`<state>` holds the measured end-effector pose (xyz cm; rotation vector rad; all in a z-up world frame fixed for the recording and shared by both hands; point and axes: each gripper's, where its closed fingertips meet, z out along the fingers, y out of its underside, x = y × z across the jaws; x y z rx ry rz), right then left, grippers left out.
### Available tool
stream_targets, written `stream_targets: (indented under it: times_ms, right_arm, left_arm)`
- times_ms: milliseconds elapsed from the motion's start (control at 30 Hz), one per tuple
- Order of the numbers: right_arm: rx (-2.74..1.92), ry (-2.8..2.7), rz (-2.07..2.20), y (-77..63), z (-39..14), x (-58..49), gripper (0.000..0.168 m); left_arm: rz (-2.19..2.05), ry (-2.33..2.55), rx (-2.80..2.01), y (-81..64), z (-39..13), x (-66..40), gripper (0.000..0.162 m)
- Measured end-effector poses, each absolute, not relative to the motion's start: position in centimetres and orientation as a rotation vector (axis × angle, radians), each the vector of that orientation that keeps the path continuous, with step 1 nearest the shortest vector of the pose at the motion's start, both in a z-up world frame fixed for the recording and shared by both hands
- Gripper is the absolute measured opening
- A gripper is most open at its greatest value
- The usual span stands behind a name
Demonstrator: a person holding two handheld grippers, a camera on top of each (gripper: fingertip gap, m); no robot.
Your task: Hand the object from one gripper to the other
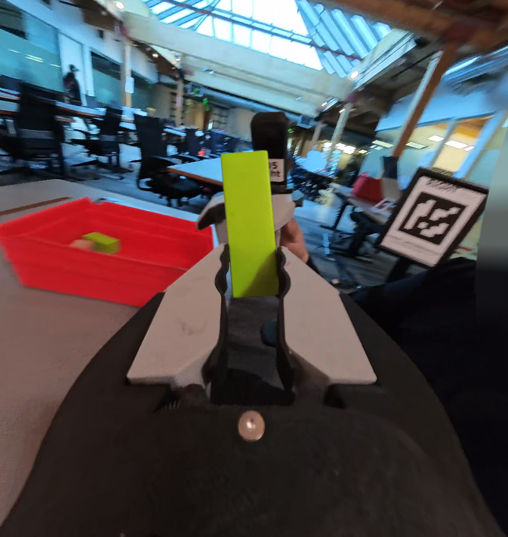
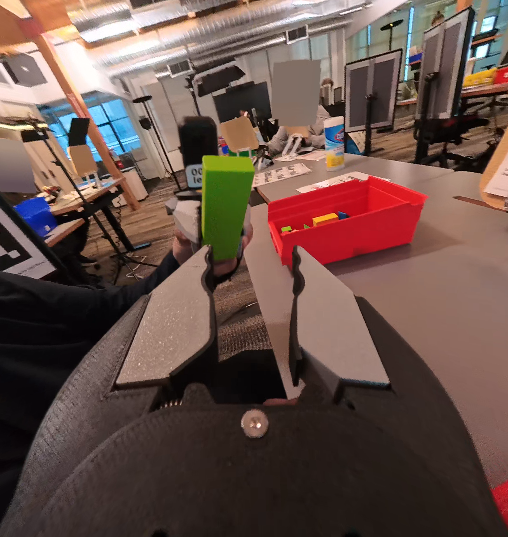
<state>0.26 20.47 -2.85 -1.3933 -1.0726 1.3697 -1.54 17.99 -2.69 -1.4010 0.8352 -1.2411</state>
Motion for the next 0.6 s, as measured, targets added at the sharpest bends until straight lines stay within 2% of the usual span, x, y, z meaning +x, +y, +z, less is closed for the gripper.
stream_targets:
  times_ms: [267, 333, 367, 567, 600]
  right_arm:
    - [-1.298, -1.080, 1.454, 18.5, -1.6, -0.2, 0.060]
    - [-1.322, -1.082, 1.458, 18.6, -2.1, -0.6, 0.050]
    - [-1.340, -1.082, 1.452, 18.9, -2.5, -0.7, 0.037]
    - [-1.452, -1.048, 1.461, 20.7, -3.6, -0.1, 0.033]
    - [-1.453, -1.017, 1.428, 21.5, -3.2, 0.7, 0.032]
  left_arm:
    - [-1.353, 0.814, -1.414, 17.3, -4.5, 1.0, 0.031]
    - [-1.339, 0.824, -1.438, 17.6, -5.3, 1.4, 0.031]
    - [-1.349, 0.830, -1.436, 17.5, -5.4, 1.5, 0.031]
    - [-1.350, 0.788, -1.577, 19.2, -7.2, 0.5, 0.029]
    - [-1.325, 0.780, -1.608, 19.6, -7.5, -0.1, 0.033]
